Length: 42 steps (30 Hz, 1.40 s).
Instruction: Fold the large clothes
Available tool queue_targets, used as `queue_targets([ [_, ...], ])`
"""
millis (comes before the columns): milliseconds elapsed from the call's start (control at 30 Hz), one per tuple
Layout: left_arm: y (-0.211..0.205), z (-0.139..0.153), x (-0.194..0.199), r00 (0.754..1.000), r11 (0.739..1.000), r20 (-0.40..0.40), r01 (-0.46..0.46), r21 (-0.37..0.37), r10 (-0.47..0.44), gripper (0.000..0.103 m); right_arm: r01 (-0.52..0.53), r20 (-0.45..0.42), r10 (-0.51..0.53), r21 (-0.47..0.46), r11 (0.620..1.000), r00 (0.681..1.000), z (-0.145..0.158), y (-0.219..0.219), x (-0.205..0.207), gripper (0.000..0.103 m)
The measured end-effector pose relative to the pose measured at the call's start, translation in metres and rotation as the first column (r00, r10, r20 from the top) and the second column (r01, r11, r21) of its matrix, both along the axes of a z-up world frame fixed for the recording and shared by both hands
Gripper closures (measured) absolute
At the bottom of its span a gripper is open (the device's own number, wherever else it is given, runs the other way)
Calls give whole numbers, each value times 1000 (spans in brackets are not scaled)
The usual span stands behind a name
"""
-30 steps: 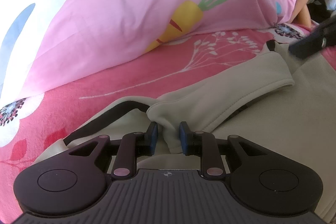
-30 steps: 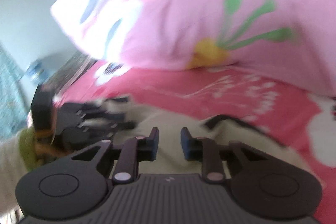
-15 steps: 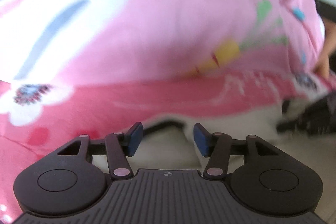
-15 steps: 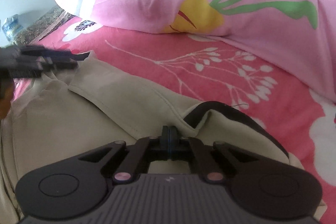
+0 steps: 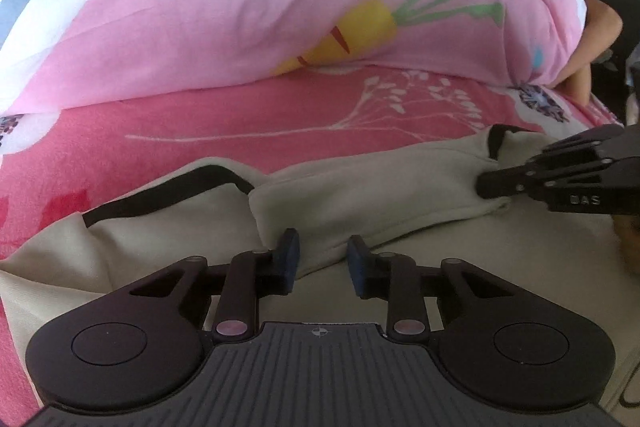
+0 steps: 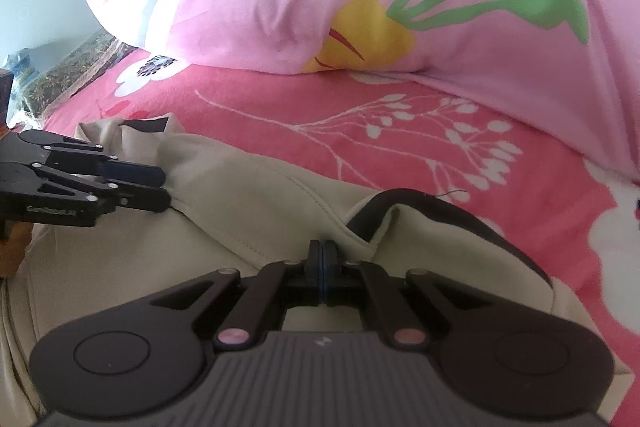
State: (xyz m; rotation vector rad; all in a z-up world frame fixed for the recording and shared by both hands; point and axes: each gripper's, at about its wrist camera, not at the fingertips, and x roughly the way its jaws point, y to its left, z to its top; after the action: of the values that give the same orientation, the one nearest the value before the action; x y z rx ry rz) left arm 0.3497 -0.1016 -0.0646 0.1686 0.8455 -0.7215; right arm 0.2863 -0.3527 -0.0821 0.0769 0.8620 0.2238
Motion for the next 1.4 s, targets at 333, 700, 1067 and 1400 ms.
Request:
queue_targets([
  [333,-1,-4,-7,995,998,88,34,57,-39,0,-123,67,121,26,992,990,28,40,3,0],
  [700,1,-9,-8,992,997,111,45,60,-52,0,-142,30,141,32,989,990,28,62,13,0],
  [1067,5,-9,-7,995,999,100,26,42,-30,0,-32,1,32,121,992,999,27,46,11,0],
  [1400,8,7,-15,993,996,112,-48,73,40,0,168,-118,-154,119,979,981,16,5,2,0],
])
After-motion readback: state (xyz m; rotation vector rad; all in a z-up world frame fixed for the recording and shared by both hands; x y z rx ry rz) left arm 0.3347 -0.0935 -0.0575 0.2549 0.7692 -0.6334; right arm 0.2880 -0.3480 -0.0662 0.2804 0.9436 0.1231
